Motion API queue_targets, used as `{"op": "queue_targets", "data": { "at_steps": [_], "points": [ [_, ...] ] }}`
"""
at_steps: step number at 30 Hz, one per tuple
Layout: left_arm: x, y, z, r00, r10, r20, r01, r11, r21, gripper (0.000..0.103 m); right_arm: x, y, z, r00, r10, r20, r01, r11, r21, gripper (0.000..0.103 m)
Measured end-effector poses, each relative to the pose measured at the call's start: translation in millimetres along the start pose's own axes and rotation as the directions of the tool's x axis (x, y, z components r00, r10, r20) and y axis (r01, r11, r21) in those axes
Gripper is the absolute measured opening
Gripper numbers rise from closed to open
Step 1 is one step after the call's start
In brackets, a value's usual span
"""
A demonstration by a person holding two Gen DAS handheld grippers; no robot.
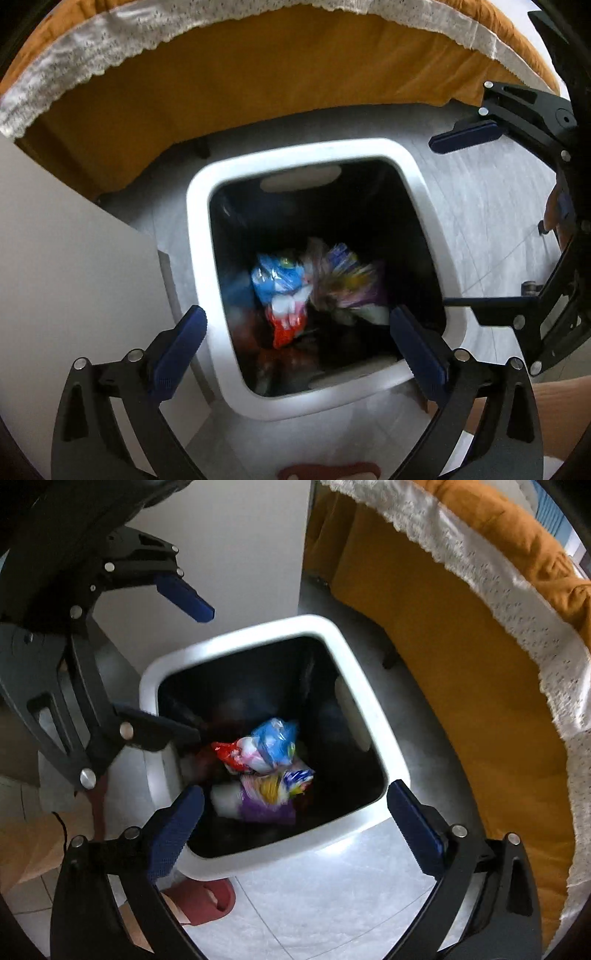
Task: Collect trash
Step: 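Carry both items over the white bin and open both tools to drop them, then move both open tools back over the desk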
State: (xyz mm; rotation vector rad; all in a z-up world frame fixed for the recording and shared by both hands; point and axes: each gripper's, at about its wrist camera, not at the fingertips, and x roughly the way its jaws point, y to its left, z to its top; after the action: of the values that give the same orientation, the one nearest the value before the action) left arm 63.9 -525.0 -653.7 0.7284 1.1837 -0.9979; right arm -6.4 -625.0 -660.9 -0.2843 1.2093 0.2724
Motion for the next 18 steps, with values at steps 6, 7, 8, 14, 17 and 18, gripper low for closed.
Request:
{"op": "queue_targets", "data": {
  "at_steps": [6,7,8,14,17,18],
  "points": [
    [-5.6,2.2,0.1,1.000,0.001,0.001,-0.001,1.000,-0.007,0.098,-8.6,-0.2,7.9,1.000,0.003,-0.003,-0.003,1.000,-0.011,0.099],
    [-7.9,2.2,3.6,1.000,0.000,0.005,0.000,1.000,-0.010,0.098,-11.5,-0.5,9.5,1.000,0.001,-0.001,-0.001,1.000,-0.012,0.099],
    [-15.7,0.8,4.6,1.000,-0.004,0.007,0.004,1.000,-0.013,0.098,-14.7,-1.5,13.7,1.000,-0.001,0.002,0.001,1.000,-0.013,0.099],
    [-60.3,1.7,15.7,0.999,0.007,0.047,-0.007,1.000,-0.004,0.098,-56.9,-3.0,31.7,0.999,-0.020,0.031,0.020,1.000,-0.008,0.099],
    [-90.4,1.9,23.6,0.997,0.015,0.074,-0.015,1.000,0.004,0.098,-84.9,-5.3,43.1,0.998,-0.032,0.052,0.032,0.999,-0.002,0.099],
    [-103.7,1.6,26.8,0.996,0.018,0.085,-0.018,1.000,0.007,0.098,-96.2,-5.7,47.2,0.997,-0.039,0.062,0.039,0.999,0.000,0.099]
  ]
}}
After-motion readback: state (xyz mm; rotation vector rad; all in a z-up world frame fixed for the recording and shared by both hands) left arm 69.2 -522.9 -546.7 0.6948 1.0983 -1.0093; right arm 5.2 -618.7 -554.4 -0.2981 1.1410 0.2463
